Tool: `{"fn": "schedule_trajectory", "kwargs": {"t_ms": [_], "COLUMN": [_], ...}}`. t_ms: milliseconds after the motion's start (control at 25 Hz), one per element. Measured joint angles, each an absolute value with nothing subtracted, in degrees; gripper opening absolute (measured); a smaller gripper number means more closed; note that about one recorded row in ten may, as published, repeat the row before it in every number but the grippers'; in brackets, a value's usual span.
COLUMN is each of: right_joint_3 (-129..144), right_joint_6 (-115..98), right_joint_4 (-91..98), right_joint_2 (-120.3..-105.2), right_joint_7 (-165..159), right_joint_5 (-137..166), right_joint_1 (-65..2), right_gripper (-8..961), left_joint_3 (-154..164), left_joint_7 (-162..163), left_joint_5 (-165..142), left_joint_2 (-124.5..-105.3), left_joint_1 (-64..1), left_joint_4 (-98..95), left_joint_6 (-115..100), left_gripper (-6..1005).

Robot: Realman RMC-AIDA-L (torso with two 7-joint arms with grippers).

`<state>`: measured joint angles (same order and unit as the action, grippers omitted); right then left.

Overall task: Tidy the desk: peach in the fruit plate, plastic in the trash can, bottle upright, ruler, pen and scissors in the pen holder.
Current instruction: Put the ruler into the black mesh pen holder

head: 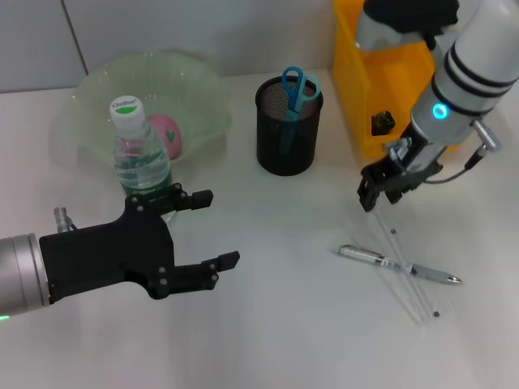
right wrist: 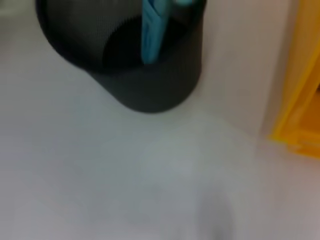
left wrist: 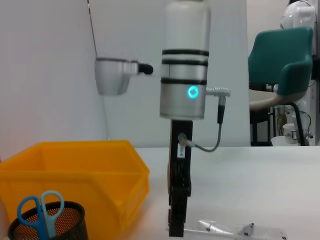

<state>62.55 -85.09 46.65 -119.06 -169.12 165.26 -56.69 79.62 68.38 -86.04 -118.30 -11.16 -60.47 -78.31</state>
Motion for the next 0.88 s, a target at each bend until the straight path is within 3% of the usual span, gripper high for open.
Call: {"fn": "schedule_trajectory", "kwargs": {"t_ms": [320, 640, 880], "right_joint_3": [61.8, 61.5, 57.2], "right_joint_6": [-88.0, -89.1, -89.1], "right_joint_4": [54.4, 63.6, 71.6], "right_joint_2": [-118.70, -116.98, -116.79], "right_joint_7": [-168.0, -165.4, -160.4], "right_joint_5": [162.0, 154.9, 149.7], "right_joint_1": [-54.4, -51.5, -50.8], "right_gripper": [381, 381, 382], "left_joint_3": [79.5, 79.5, 79.5], "left_joint_7": [68.8, 69.1, 70.0], "left_joint_5": [-86.0, -86.0, -86.0], "left_joint_2": [-118.30, -118.21, -118.28], "left_joint_1": [-11.4, -11.4, -11.5], "left_joint_4": [-60.5, -60.5, -60.5], "left_joint_6": [-77.8, -77.5, -77.2], "left_gripper": [827, 827, 827]}}
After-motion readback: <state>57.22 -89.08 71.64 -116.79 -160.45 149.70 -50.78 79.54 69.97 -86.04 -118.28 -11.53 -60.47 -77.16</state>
